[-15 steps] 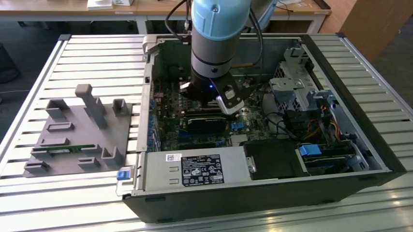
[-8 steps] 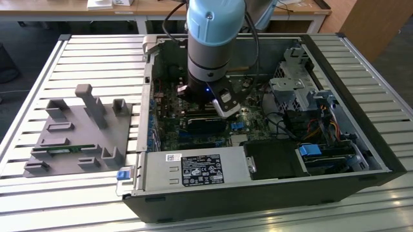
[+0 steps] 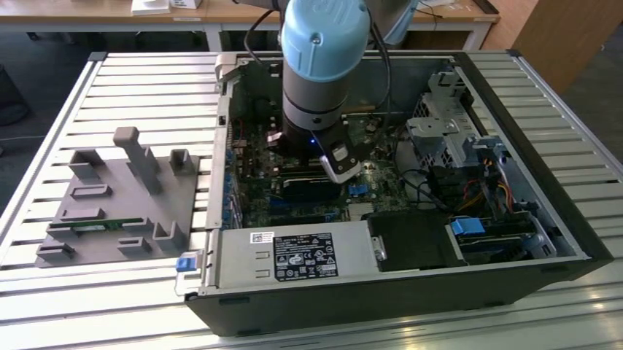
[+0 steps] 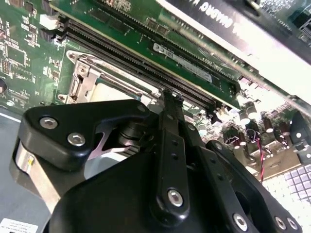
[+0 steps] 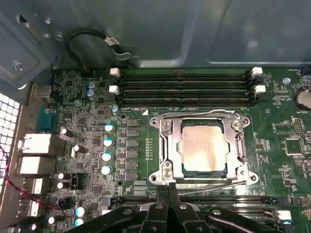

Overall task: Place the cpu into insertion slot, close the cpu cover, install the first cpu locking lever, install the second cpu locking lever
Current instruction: 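Install the second cpu locking lever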

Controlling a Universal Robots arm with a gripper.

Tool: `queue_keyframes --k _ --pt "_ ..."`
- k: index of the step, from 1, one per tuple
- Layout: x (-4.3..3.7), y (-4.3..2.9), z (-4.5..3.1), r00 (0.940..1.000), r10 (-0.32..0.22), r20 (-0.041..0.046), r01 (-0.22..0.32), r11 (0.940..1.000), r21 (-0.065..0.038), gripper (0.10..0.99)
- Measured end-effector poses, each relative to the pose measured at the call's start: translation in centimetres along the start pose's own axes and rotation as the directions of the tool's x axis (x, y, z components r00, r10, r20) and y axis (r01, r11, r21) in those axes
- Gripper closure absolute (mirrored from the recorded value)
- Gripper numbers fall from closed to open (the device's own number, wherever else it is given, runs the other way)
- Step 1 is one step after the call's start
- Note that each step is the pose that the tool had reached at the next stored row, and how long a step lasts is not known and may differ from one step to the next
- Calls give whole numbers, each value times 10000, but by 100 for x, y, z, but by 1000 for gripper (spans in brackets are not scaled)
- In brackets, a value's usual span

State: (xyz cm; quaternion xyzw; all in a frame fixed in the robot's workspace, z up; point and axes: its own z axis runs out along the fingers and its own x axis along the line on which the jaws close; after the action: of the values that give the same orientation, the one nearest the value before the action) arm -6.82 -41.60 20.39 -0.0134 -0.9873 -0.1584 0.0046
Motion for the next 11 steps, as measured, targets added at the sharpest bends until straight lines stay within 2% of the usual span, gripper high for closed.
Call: queue_keyframes --k 3,6,11 --pt "13 -28 -7 10000 1 -4 -1 9999 -162 969" --pt "30 -39 1 10000 -1 -9 1 9996 -282 969" --pt "48 -54 46 10000 -3 -12 3 9993 -382 969"
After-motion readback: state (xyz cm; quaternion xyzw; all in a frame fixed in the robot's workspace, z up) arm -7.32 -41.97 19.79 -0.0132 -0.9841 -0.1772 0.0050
